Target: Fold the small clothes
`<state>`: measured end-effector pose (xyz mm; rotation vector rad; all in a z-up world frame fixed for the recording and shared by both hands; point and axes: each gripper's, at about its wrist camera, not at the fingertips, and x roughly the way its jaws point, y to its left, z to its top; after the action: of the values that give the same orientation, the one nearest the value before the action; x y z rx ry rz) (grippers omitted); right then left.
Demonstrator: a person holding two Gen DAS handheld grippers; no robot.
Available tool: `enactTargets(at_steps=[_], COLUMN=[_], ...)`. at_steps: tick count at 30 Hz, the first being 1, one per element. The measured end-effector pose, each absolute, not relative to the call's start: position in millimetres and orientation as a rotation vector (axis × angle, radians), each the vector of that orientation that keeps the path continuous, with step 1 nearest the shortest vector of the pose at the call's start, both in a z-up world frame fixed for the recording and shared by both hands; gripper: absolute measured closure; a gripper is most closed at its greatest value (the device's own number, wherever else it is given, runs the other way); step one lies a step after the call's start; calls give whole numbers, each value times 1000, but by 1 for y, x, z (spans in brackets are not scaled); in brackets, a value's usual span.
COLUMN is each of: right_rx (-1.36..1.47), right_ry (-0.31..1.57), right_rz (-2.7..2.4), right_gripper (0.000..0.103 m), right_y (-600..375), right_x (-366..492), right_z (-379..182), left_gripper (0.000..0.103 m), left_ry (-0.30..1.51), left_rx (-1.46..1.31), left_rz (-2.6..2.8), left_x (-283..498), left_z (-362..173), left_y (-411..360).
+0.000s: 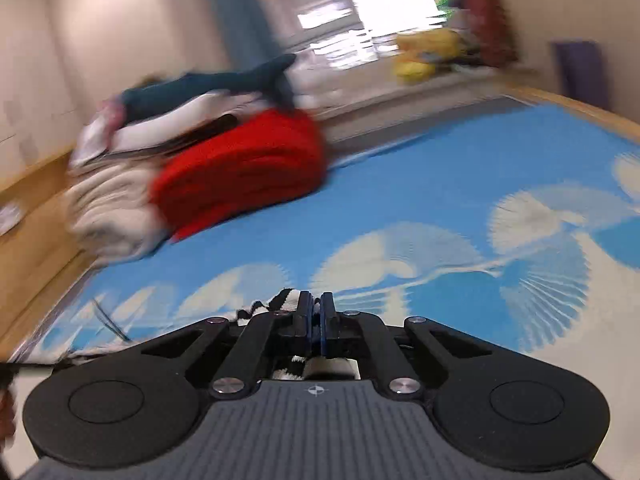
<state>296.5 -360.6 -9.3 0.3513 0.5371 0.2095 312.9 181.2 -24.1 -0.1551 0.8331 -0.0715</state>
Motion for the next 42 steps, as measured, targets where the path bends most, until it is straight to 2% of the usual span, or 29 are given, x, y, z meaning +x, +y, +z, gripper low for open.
enactTargets(at_steps=[3,5,7,10,12,14,15,17,18,19,21,27,30,32,33,36,42], right_rx=[111,-19,-25,77,86,51,17,-36,-23,22,107,196,245,277,280,267,223], right_ry=[759,907,878,722,724,894,1020,1032,1006,965,896,838,877,978,1044,1028,1153], right_rz=[131,106,91,90,85,117,128,102,94,89,89,77,84,68,61,77,103], right_gripper=[100,100,100,100,98,93,90,81,70,60,56,52,48,50,51,53,51], right_y=[-326,-305,-298,-306,-304,-297,-291,-285,-287,-292,-307,-351,-368,-373,-372,-369,-359], right_x=[320,330,330,325,325,334,337,331,327,320,300,224,185,168,166,155,148], right_z=[-48,-79,-77,-49,-53,-80,-97,-97,-88,-75,-52,-5,-18,-45,-55,-55,-76], left_gripper=[99,99,99,99,98,94,90,72,59,57,57,57,57,59,59,59,59], left_ry=[1101,1112,1016,919,1037,1173,1157,1086,1041,1017,1009,1097,1156,1278,1299,1306,1341], left_rx=[-62,-100,-176,-235,-184,-164,-154,-158,-192,-218,-254,-343,-457,-547,-535,-460,-473], left_rz=[-32,-4,9,44,69,47,51,40,22,5,-18,-39,-45,-3,0,-16,-24], left_x=[330,332,331,329,333,334,330,320,310,302,286,225,193,177,174,170,168], left_z=[-73,-78,-60,-47,-68,-90,-86,-66,-53,-44,-26,-4,-28,-57,-61,-66,-74], left_y=[166,168,176,185,180,174,173,174,178,183,194,225,240,245,244,238,233])
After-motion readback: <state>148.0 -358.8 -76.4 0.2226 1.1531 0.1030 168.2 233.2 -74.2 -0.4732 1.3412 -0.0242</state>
